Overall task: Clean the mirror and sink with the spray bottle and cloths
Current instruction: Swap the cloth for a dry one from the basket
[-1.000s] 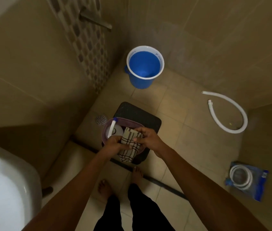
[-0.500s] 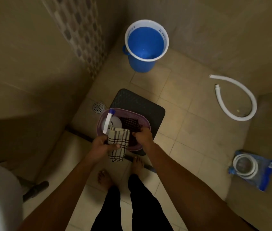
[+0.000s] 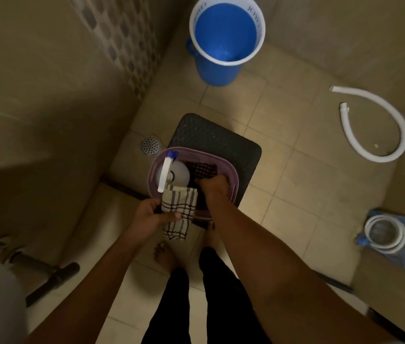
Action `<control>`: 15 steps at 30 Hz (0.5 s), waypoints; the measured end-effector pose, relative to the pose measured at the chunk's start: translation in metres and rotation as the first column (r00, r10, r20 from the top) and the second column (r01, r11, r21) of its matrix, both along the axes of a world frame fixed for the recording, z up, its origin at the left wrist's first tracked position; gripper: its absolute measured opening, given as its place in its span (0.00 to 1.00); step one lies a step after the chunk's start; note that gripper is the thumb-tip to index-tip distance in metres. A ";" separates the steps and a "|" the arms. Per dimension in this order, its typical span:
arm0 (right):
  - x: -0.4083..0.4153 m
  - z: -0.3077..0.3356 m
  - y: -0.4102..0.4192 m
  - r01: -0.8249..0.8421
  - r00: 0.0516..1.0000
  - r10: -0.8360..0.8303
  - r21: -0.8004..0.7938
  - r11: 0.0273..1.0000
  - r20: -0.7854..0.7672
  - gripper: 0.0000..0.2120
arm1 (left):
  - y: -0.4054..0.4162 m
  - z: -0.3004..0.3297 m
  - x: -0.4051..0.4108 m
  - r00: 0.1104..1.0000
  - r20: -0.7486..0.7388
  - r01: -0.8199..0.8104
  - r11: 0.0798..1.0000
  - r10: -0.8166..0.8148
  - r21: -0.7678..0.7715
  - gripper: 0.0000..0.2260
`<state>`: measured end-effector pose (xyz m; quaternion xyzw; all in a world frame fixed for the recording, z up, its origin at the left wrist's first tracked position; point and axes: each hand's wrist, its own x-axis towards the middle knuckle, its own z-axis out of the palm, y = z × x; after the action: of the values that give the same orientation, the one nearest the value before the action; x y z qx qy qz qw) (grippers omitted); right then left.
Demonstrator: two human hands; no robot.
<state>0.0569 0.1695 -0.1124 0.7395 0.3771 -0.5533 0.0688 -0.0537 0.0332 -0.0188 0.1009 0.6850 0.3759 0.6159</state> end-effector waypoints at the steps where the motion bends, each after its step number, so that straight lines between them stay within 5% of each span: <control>1: -0.001 -0.002 0.000 0.008 1.000 -0.008 -0.003 1.000 -0.005 0.22 | 0.000 0.000 0.000 1.000 -0.004 0.005 1.000 -0.005 -0.001 0.12; 4: -0.003 -0.001 -0.001 -0.013 1.000 0.013 0.072 0.997 0.000 0.08 | 0.002 0.001 0.000 1.000 -0.017 0.011 1.000 -0.011 -0.004 0.12; 10: 0.003 0.014 -0.004 -0.030 0.998 0.039 0.198 0.980 -0.039 0.14 | 0.005 0.001 0.000 0.999 -0.041 0.021 1.000 -0.021 -0.016 0.13; 15: 0.006 0.024 -0.013 -0.285 0.958 0.261 0.295 0.912 0.118 0.18 | 0.006 -0.005 0.002 0.996 -0.079 0.029 0.998 -0.033 -0.047 0.14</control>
<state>0.0630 0.1563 -0.0885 0.7016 0.5557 -0.4440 0.0430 -0.0518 0.0389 -0.0237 0.1124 0.7157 0.3462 0.5961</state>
